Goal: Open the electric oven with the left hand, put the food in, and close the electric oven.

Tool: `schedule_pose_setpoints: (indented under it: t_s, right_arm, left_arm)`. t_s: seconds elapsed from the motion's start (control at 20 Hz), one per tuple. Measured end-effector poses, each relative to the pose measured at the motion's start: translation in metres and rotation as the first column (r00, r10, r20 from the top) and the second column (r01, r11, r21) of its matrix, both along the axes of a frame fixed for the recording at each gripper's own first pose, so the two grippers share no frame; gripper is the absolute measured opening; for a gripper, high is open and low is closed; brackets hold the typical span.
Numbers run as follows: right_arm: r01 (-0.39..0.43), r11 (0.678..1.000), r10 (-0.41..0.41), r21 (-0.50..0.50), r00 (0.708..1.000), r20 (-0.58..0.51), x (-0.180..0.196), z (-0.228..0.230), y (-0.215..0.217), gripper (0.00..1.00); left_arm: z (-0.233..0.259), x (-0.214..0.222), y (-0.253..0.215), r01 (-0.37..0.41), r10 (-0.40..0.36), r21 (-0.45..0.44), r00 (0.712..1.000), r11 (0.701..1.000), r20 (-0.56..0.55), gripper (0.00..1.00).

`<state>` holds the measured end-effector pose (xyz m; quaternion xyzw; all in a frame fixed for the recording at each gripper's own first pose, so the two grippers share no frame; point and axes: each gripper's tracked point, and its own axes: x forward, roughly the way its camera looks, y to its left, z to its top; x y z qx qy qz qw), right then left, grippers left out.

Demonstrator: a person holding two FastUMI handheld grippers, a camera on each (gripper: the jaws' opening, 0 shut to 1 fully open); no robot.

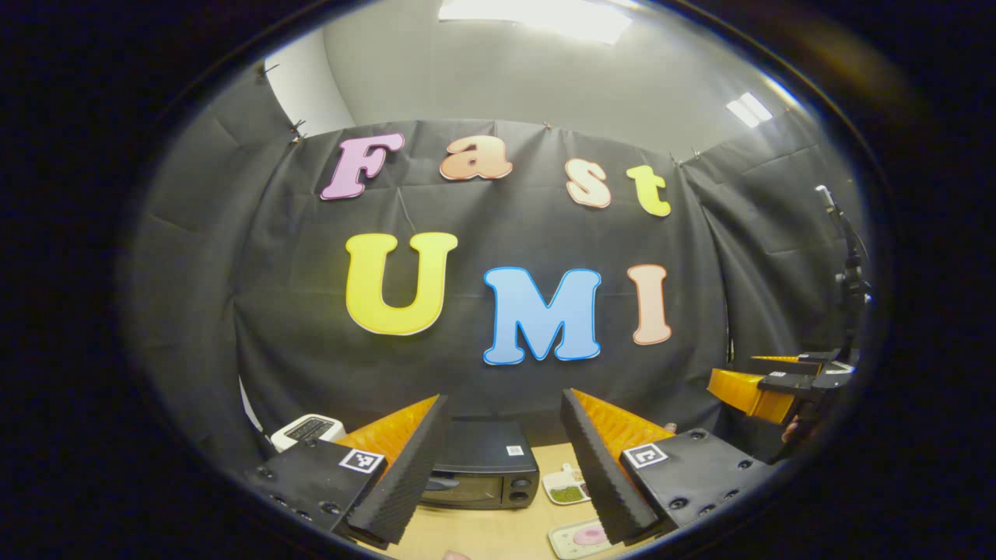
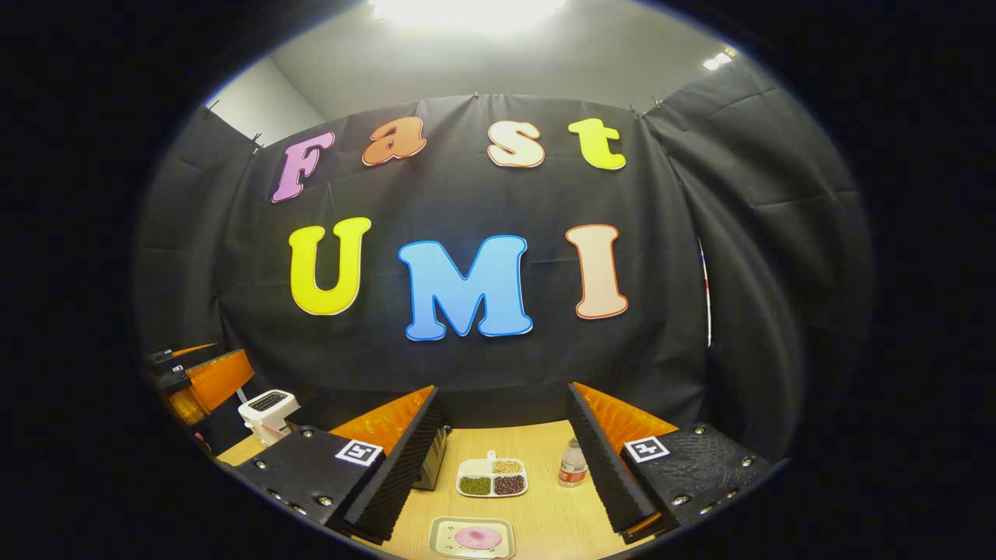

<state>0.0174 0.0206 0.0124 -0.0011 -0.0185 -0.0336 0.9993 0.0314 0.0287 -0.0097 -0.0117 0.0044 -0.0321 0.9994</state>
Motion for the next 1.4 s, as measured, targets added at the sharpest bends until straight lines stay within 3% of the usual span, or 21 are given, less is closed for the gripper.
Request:
schedule_pose_setpoints:
  t_s: [0.4,0.45,0.55,0.7,0.8,1.0,1.25,1.3,1.4]
  right_arm:
    - [0.010,1.000,-0.011,-0.016,1.000,-0.024,0.004,-0.010,0.001,0.97]
    - [0.017,1.000,-0.018,-0.018,0.999,-0.029,0.002,-0.012,0.000,0.97]
    - [0.033,0.999,-0.034,-0.019,0.999,-0.038,-0.002,-0.017,-0.003,0.97]
    - [0.058,0.998,-0.059,-0.019,0.996,-0.067,-0.006,-0.029,-0.004,0.97]
    - [0.070,0.997,-0.072,-0.020,0.994,-0.082,-0.009,-0.037,-0.004,0.97]
    - [0.087,0.995,-0.093,-0.054,0.988,-0.120,-0.013,-0.050,-0.004,0.97]
    - [0.103,0.991,-0.116,-0.085,0.980,-0.164,-0.015,-0.065,-0.006,0.97]
    - [0.108,0.990,-0.122,-0.088,0.978,-0.170,-0.015,-0.066,-0.008,0.97]
    - [0.120,0.989,-0.135,-0.089,0.974,-0.183,-0.015,-0.070,-0.010,0.98]
  left_arm:
    - [-0.027,0.015,0.017,0.010,-0.010,0.001,0.998,1.000,-0.054,0.96]
    - [-0.032,0.018,0.020,0.014,-0.014,-0.001,0.998,1.000,-0.063,1.00]
    - [-0.045,0.023,0.027,0.023,-0.023,-0.002,0.996,1.000,-0.092,0.95]
    - [-0.078,0.037,0.038,0.041,-0.042,-0.010,0.987,0.999,-0.155,1.00]
    - [-0.105,0.051,0.048,0.045,-0.047,-0.018,0.978,0.999,-0.201,0.91]
    - [-0.159,0.083,0.071,0.035,-0.032,0.004,0.958,0.999,-0.285,1.00]
    - [-0.215,0.123,0.090,0.033,-0.023,0.022,0.931,0.999,-0.364,1.00]
    - [-0.227,0.126,0.092,0.032,-0.026,0.009,0.923,0.999,-0.384,0.96]
    - [-0.249,0.140,0.100,0.023,-0.022,-0.002,0.909,1.000,-0.416,1.00]
